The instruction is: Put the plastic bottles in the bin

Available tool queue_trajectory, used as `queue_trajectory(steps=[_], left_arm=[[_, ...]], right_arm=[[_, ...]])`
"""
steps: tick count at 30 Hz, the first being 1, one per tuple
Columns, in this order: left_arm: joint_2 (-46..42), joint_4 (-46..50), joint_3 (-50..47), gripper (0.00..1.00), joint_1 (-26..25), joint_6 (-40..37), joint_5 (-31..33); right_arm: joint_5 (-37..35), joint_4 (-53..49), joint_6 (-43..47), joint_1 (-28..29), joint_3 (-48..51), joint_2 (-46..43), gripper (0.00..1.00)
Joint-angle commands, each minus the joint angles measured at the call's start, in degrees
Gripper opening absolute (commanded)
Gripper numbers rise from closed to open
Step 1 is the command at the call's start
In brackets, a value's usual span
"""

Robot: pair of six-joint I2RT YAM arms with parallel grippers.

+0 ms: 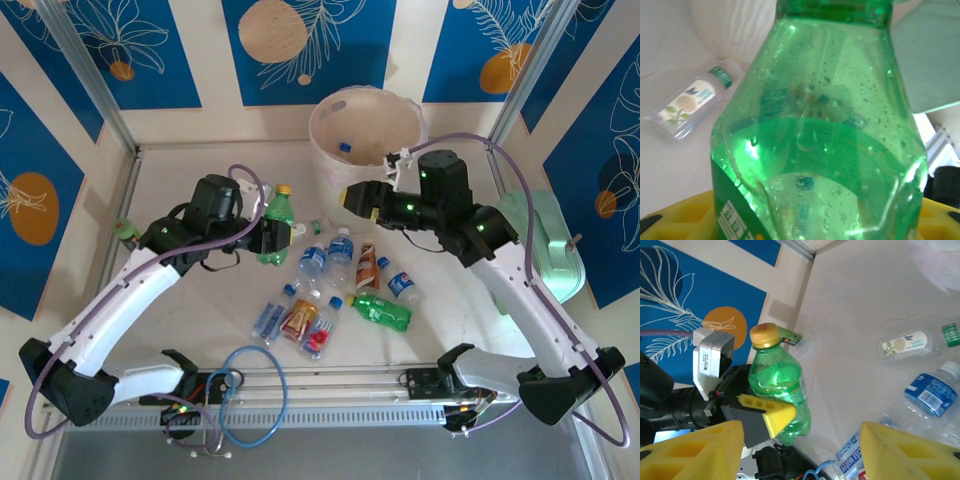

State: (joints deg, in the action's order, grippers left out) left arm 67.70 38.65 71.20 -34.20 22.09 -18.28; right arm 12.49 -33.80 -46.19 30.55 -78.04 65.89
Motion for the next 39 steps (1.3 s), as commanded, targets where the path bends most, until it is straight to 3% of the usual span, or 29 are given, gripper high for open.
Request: queue_trajectory(steps=[1, 9, 22, 28, 32, 36, 39], left_arm=[[0.79, -3.94, 1.93, 0.57, -0.87, -4.22, -8.12], [3.64, -4.24, 4.66, 0.57, -2.41, -5.85, -15.18], [2.92, -3.98, 3.62, 0.57, -3.33, -6.62, -21.28], [3.05, -4.55, 3.6, 0.57, -3.33, -6.19, -21.59], [3.18, -4.55, 3.56, 0.57, -3.27, -6.06, -21.06], [3.2, -4.73, 3.11, 0.71, -3.33, -5.65, -20.28], [3.02, -4.64, 2.64, 0.93, -3.33, -5.23, -18.21]], right_arm=[[1.69, 2.68, -1.24, 2.1, -2.08, 1.35, 0.63], [-0.72, 3.12, 0.44, 7.48, -5.07, 6.63, 0.63], [-6.4, 0.72, 3.28, 8.36, -8.5, 10.74, 0.61], [-6.99, -0.02, 3.83, 8.89, -9.34, 11.7, 0.53], [-6.86, 0.14, 3.83, 9.16, -9.24, 11.76, 0.39], [-7.0, 0.14, 4.0, 9.43, -9.47, 11.56, 0.28], [-7.15, 0.22, 4.18, 9.62, -9.66, 11.22, 0.24]])
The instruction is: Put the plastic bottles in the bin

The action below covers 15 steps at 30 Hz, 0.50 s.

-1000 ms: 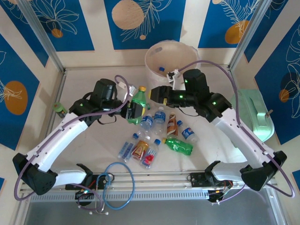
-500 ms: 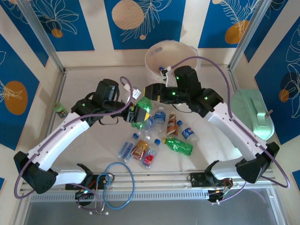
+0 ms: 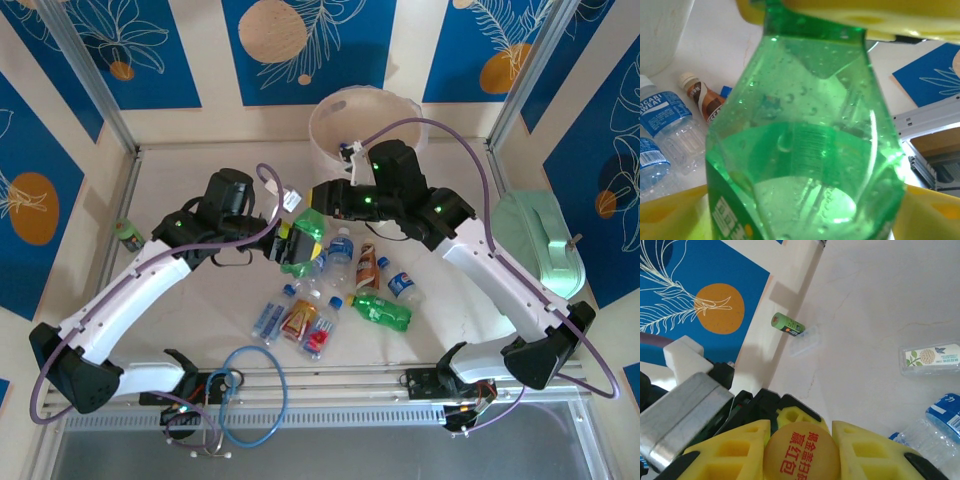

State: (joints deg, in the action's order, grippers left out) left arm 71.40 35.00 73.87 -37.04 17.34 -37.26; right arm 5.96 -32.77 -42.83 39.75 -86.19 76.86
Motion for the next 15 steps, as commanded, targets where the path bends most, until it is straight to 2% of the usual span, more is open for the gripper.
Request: queue_trajectory(steps=[1, 6, 12, 15], left_arm=[[-0.85, -0.9, -0.5, 0.99, -0.49, -0.27, 2.13], [-4.05, -0.64, -1.52, 1.0, -0.27, 0.26, 11.38], [-8.03, 2.3, -1.15, 1.0, 0.53, 4.01, 28.0], [-9.38, 3.37, -2.46, 1.0, 1.44, 5.52, 32.95]], right_arm=[[-0.85, -0.78, 0.98, 0.35, -1.51, 0.09, 0.24], [-2.43, -2.46, 2.69, -1.89, -4.56, 0.26, 0.24], [-3.33, -2.48, 4.35, -9.9, -10.19, 1.17, 0.24], [-5.28, -1.64, 5.58, -13.59, -12.97, 2.11, 0.24]])
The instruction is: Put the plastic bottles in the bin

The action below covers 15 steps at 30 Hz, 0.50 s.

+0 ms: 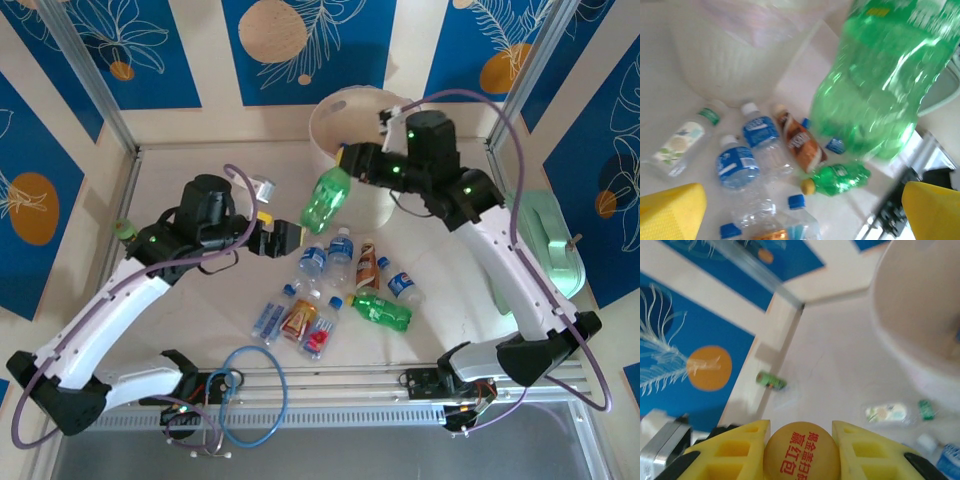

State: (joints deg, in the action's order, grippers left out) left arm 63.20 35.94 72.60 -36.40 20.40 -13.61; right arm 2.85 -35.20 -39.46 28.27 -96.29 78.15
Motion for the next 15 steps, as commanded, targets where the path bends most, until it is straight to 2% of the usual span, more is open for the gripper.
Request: queue_trajectory(steps=[1, 3, 6, 11, 15], left_arm=[[-1.57, 3.06, -1.76, 1.0, 1.02, 3.55, 11.9], [-2.22, 4.22, -2.73, 1.0, 1.62, 5.62, 15.62], [-2.81, 4.9, -4.33, 1.0, 2.86, 8.53, 17.15], [-3.25, 5.51, -7.26, 1.0, 3.65, 12.58, 16.8], [-3.08, 6.82, -8.32, 1.0, 4.06, 13.82, 15.4]], right_arm=[[-3.19, 1.23, 2.79, -3.18, -3.52, 1.1, 0.24], [-3.81, 2.71, 3.25, -5.83, -4.39, 1.76, 0.24], [-4.17, 5.74, 2.77, -9.93, -4.56, 2.49, 0.23], [-3.77, 10.98, 1.16, -16.31, -4.0, 4.94, 0.23], [-2.53, 11.97, 0.88, -19.28, -7.5, 9.45, 0.23]])
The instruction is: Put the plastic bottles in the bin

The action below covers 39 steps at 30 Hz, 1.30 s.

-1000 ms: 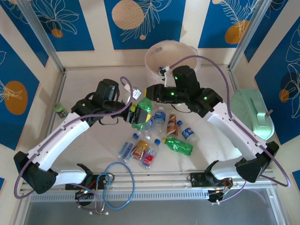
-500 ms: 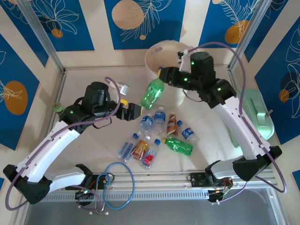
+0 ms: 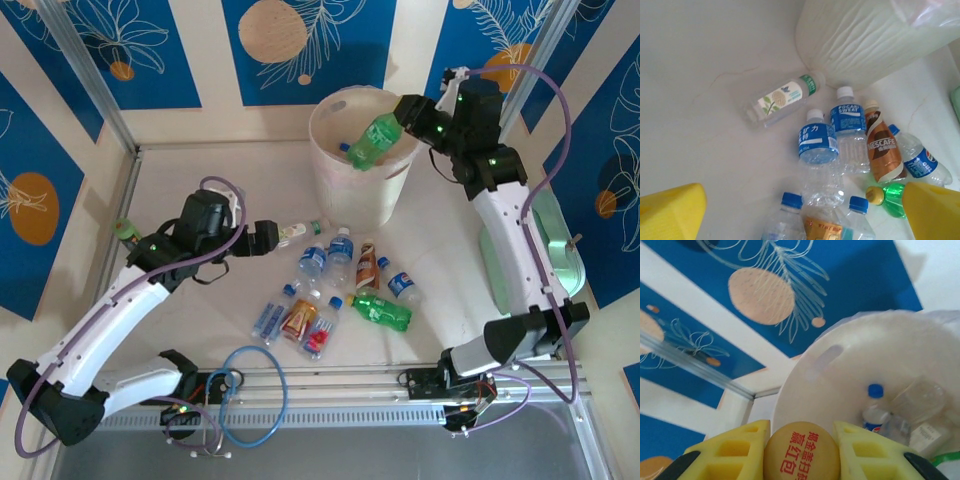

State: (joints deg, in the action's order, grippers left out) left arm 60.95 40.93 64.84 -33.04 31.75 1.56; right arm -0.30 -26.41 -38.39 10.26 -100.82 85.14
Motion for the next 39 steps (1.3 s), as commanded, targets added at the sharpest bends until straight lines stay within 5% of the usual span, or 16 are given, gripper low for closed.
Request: queue_trajectory(steps=[1, 12, 18, 31, 39], left_arm=[[-0.83, 2.12, -0.88, 1.0, 0.77, 2.59, -0.13], [1.32, 4.53, -1.73, 1.0, 1.03, 2.1, -0.28], [2.16, 5.1, -1.48, 1.0, 1.13, 1.98, -0.21], [3.72, 5.96, -1.91, 1.0, 1.4, 2.76, -0.13], [7.99, 1.44, -2.06, 1.0, 1.66, 3.23, -2.12]], right_arm=[[0.97, 2.68, -0.13, -1.95, -4.7, 3.88, 0.23], [-0.22, -3.4, 3.86, -3.74, -14.17, 13.01, 0.25], [-0.5, -6.63, 5.17, -3.76, -14.39, 14.01, 0.44], [0.6, -6.98, 4.73, -2.86, -10.06, 6.97, 0.53], [0.84, -6.85, 4.98, 3.66, 1.52, -5.91, 0.54]])
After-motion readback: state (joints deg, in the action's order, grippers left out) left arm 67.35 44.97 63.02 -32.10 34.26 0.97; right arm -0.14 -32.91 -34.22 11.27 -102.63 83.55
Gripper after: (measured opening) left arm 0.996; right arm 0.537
